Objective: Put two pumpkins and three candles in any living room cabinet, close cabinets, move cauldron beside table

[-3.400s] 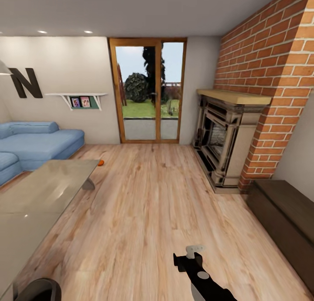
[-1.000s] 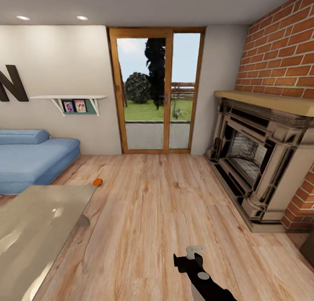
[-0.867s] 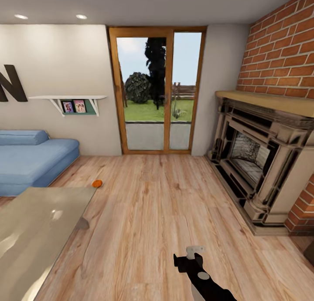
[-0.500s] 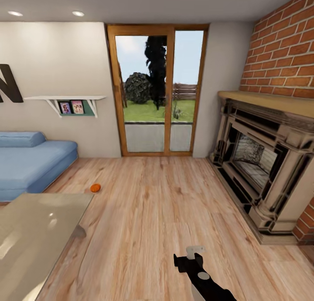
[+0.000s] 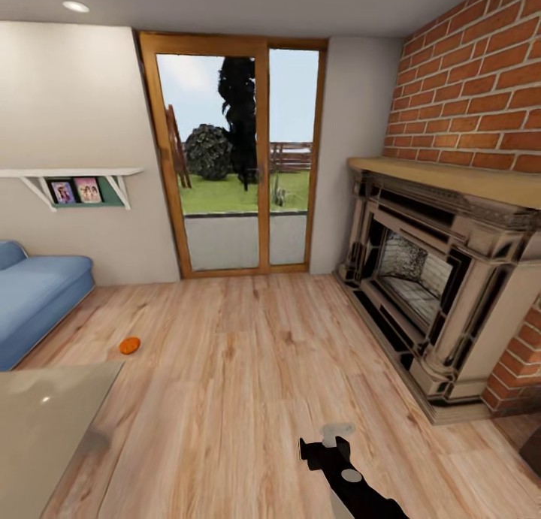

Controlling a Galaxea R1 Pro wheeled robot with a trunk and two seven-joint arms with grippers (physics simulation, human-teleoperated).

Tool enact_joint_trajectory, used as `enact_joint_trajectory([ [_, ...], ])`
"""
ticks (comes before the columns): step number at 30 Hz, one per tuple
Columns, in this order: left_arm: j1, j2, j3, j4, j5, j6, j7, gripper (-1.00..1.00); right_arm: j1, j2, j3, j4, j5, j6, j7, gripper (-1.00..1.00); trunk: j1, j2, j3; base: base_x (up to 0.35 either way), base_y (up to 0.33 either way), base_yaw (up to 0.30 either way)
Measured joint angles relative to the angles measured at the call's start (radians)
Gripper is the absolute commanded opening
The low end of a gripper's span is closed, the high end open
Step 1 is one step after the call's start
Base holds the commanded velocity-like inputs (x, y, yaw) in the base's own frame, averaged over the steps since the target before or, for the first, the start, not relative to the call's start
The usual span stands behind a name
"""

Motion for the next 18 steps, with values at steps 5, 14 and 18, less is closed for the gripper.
enact_joint_trajectory([
  [5,0.0,0.0,0.0,-0.001,0.0,-0.024,0.0,1.0,0.0,0.0,0.0,0.001,0.0,0.0,0.0,1.0,0.0,0.0,0.002,0.27,0.0,-0.273],
  [14,0.0,-0.003,0.001,0.0,0.0,-0.034,0.0,1.0,0.0,0.0,0.0,0.001,0.0,-0.001,0.0,1.0,0.001,0.0,0.006,0.044,0.0,-0.274],
  [18,0.021,-0.021,0.002,0.008,-0.002,-0.032,-0.002,1.0,0.0,0.0,0.0,0.001,0.0,0.0,0.0,1.0,0.001,0.0,0.008,0.004,0.0,-0.246],
])
